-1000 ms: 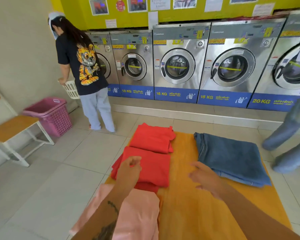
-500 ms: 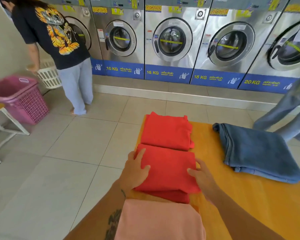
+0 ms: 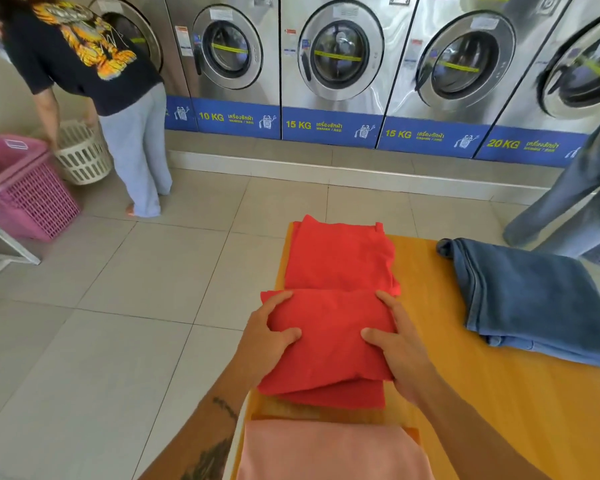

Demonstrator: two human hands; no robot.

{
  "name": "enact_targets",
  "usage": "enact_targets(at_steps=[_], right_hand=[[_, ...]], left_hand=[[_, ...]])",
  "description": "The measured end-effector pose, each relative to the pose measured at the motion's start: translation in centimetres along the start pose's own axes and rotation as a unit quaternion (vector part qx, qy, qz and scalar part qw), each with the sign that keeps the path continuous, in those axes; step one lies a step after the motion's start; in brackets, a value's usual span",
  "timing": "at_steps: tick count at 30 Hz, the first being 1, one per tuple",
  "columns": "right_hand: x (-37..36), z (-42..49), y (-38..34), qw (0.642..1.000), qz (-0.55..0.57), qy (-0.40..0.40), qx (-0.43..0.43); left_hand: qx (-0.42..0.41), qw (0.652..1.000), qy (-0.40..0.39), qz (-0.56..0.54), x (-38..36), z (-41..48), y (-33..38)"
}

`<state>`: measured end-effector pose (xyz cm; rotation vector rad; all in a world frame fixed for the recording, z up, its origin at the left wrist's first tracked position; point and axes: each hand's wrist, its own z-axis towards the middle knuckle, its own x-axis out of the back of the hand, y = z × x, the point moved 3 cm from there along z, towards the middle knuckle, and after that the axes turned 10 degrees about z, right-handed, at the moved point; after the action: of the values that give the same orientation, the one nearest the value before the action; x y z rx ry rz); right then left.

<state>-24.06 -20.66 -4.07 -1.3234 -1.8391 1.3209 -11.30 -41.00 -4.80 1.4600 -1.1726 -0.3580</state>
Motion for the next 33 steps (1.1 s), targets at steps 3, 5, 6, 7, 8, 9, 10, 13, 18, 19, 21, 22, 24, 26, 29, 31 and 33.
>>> enact_targets(at_steps=[3, 5, 6, 7, 8, 9, 10, 13, 18, 19, 21, 22, 24, 26, 29, 31, 33], right_hand=[[-0.2, 1.2, -3.5, 0.996, -0.04, -0.036, 0.064], [-0.3, 3.0, -5.8, 0.992, -0.076, -0.038, 0.096], [-0.4, 4.1, -7.0, 0.99, -0.093, -0.033, 0.104], [-0.5, 5.3, -8.1, 0.988, -0.109, -0.024, 0.109], [-0.5, 6.7, -9.0, 0.986, -0.121, -0.012, 0.111], [-0.5, 8.2, -9.8, 0.985, -0.128, 0.001, 0.113], [-0.5, 9.6, -10.6, 0.985, -0.129, 0.016, 0.116], [0.2, 13.4, -11.8, 0.98, -0.145, 0.057, 0.127], [1.7, 15.2, -8.3, 0.931, -0.363, 0.012, 0.032], [1.8, 15.0, -7.3, 0.925, -0.378, 0.005, 0.022], [1.9, 14.4, -6.1, 0.925, -0.379, -0.002, 0.024], [1.9, 14.1, -5.8, 0.928, -0.373, -0.002, 0.03], [2.1, 13.2, -5.5, 0.929, -0.368, 0.003, 0.044], [2.4, 11.7, -5.5, 0.927, -0.371, 0.003, 0.063], [3.5, 8.6, -5.3, 0.918, -0.386, 0.0, 0.092], [4.4, 5.9, -4.8, 0.92, -0.38, -0.001, 0.094], [5.3, 2.8, -3.8, 0.933, -0.353, -0.013, 0.065]], left_hand=[[-0.047, 0.998, 0.048, 0.006, 0.6, 1.3, 2.0], [-0.069, 0.993, 0.088, 0.037, 0.5, 3.2, 4.0], [-0.081, 0.99, 0.106, 0.05, 0.3, 4.4, 5.1], [-0.091, 0.987, 0.12, 0.06, 0.1, 5.7, 6.2], [-0.1, 0.984, 0.128, 0.067, -0.2, 7.0, 7.4], [-0.109, 0.982, 0.133, 0.072, -0.5, 8.2, 8.5], [-0.118, 0.981, 0.136, 0.076, -0.8, 9.3, 9.4], [-0.131, 0.979, 0.113, 0.112, -1.7, 12.4, 10.8], [-0.039, 0.944, -0.058, 0.321, -3.2, 13.8, 7.2], [-0.028, 0.939, -0.071, 0.336, -3.4, 13.5, 6.3], [-0.029, 0.938, -0.065, 0.34, -3.4, 12.7, 5.2], [-0.037, 0.938, -0.056, 0.34, -3.3, 12.3, 5.0], [-0.052, 0.942, -0.041, 0.328, -2.8, 11.4, 4.6], [-0.064, 0.955, -0.022, 0.289, -2.1, 9.8, 4.2], [-0.075, 0.968, 0.0, 0.241, -0.7, 6.3, 3.2], [-0.064, 0.976, 0.0, 0.208, 0.0, 3.1, 1.8], [-0.045, 0.986, -0.007, 0.162, 0.4, -0.3, 0.1]])
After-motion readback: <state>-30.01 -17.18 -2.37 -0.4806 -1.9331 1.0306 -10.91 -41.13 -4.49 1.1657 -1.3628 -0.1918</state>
